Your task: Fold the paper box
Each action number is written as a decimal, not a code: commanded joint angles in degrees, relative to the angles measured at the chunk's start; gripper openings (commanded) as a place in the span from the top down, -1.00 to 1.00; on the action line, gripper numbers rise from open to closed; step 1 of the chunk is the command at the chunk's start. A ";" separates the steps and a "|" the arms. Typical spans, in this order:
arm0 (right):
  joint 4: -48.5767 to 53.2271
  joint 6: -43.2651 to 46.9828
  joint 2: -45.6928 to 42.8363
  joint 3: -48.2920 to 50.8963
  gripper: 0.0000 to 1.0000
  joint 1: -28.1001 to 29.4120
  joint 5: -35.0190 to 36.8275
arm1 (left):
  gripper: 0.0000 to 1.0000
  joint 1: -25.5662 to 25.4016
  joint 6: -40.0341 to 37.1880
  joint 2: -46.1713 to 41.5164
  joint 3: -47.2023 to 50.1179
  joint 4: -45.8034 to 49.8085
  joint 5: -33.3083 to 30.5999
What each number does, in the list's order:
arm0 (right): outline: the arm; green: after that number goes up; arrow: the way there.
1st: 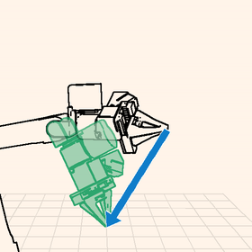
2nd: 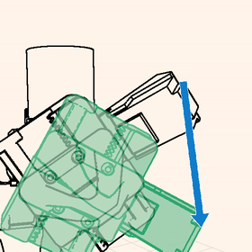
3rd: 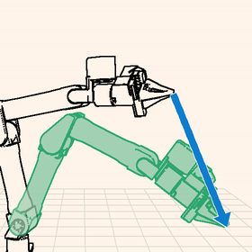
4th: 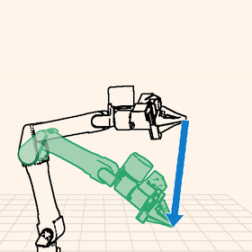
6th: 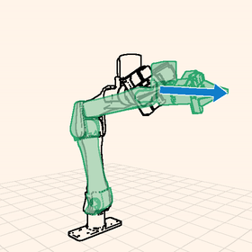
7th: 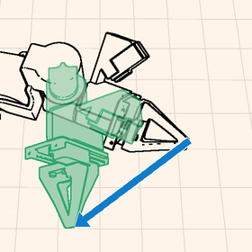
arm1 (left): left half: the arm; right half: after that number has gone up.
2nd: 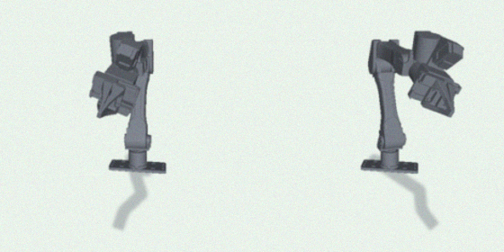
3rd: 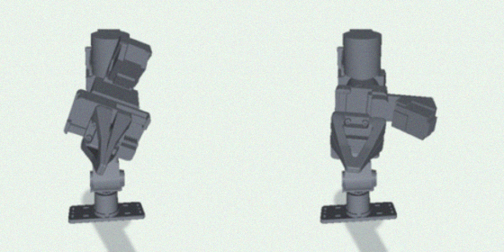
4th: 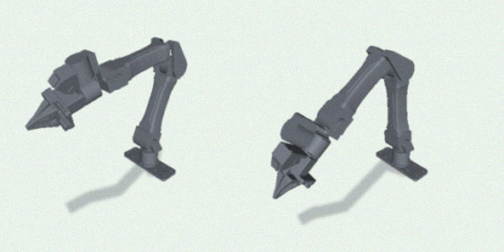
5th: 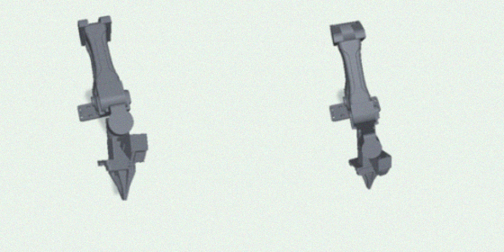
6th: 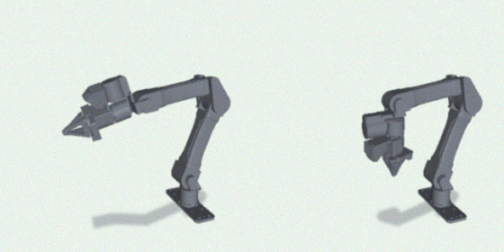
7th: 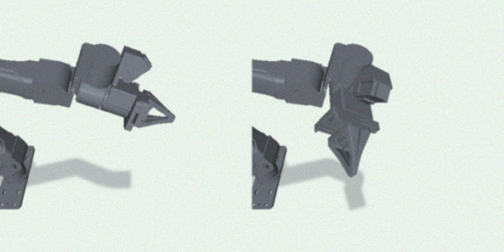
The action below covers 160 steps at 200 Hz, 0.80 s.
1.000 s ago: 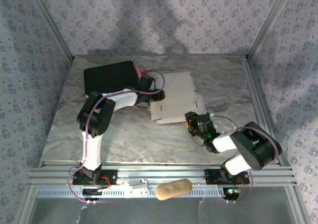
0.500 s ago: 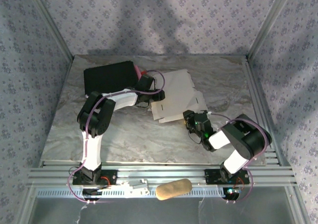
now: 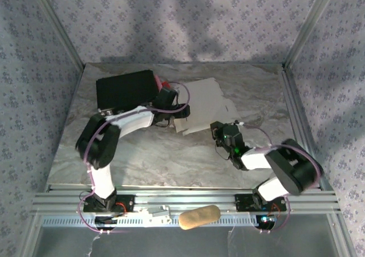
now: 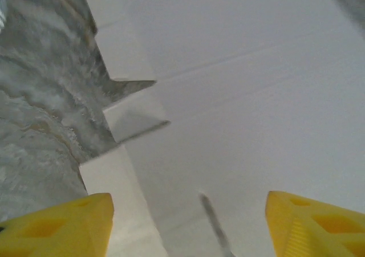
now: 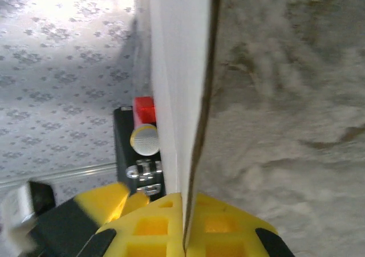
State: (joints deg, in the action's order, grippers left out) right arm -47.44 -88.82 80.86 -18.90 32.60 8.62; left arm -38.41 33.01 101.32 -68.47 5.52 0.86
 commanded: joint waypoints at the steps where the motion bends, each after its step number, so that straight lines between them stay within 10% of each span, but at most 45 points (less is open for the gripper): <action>1: 22.25 3.44 -9.78 -6.95 1.00 -0.60 1.97 | -0.59 -6.20 -6.03 -11.63 0.69 3.28 -12.40; 70: 61.17 2.71 -17.62 -29.28 1.00 -6.06 -7.28 | -0.58 -21.96 -31.96 -24.80 6.25 2.62 -32.50; 160: 81.63 4.68 -18.11 -47.61 1.00 -5.92 -8.35 | -0.57 -22.64 -57.77 -29.30 19.75 -21.88 -26.73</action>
State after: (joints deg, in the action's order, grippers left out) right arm 26.98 -85.34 63.48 -63.13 26.61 1.54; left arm -61.52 -17.85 71.05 -45.45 -8.43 -26.17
